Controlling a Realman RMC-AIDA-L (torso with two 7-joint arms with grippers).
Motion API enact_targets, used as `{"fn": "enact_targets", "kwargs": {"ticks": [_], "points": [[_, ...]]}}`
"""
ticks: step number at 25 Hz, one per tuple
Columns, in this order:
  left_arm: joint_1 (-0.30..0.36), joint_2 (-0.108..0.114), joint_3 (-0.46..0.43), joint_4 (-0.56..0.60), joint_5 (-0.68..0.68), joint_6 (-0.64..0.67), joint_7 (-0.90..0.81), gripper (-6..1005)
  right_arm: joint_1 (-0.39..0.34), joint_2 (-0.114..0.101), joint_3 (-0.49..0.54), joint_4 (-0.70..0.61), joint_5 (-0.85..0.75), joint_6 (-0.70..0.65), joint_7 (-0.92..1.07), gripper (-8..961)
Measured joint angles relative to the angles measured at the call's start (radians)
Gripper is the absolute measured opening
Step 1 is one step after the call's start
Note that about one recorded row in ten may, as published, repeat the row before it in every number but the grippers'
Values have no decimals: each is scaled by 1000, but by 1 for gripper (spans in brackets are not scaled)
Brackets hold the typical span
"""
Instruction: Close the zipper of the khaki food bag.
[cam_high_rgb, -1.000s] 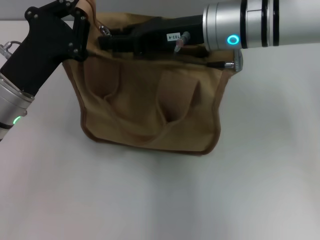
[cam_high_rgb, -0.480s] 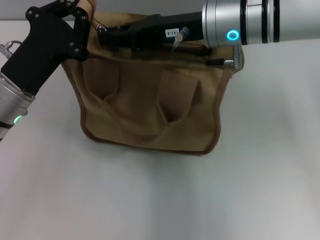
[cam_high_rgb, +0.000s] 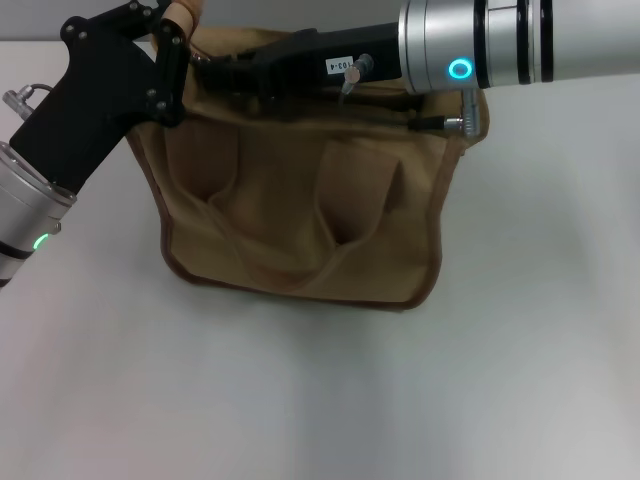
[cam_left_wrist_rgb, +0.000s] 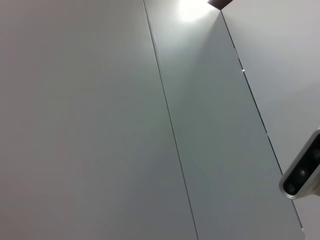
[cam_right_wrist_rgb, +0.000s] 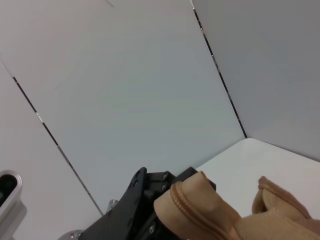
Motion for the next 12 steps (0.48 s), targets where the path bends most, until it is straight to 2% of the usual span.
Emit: {"fn": "enact_targets", "kwargs": {"ticks": [4, 12], "points": [[0, 0, 0, -3, 0, -1, 3, 101, -2, 0, 0, 0, 0, -11, 0, 17], [-2, 2, -7, -3, -8, -13, 4, 102, -18, -1, 9, -2, -1, -44, 0, 11]]}}
